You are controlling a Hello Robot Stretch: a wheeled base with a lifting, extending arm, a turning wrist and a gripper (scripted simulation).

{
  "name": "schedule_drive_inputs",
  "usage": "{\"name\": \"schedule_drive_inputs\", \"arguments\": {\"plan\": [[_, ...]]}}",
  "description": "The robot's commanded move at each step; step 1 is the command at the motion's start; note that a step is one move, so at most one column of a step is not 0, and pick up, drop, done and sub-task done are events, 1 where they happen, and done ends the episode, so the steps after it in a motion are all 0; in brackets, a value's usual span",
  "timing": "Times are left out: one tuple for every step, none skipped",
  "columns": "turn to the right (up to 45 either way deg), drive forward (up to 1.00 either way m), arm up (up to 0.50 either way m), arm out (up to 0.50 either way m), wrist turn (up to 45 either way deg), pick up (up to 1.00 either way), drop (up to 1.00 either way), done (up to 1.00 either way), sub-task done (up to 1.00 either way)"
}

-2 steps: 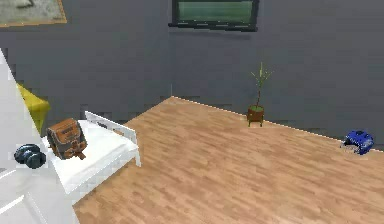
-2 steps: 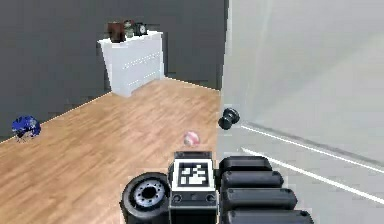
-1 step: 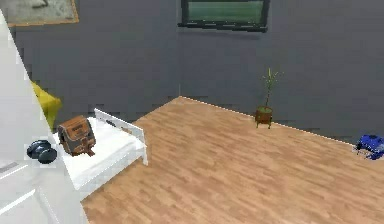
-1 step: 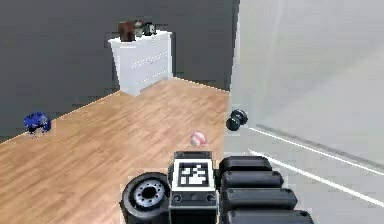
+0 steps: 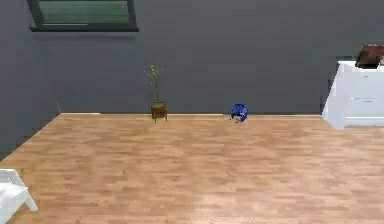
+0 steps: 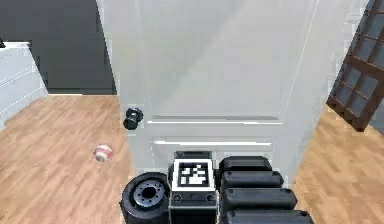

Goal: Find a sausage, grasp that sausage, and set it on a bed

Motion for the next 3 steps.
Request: {"name": "schedule_drive_inputs", "arguments": {"plan": [[0.0,0.45,0.0,0.0,0.0,0.0,0.0,0.0,0.0],[-45.0,0.0,0.0,0.0,0.0,0.0,0.0,0.0,0.0],[-27.0,0.0,0.0,0.0,0.0,0.0,0.0,0.0,0.0]]}}
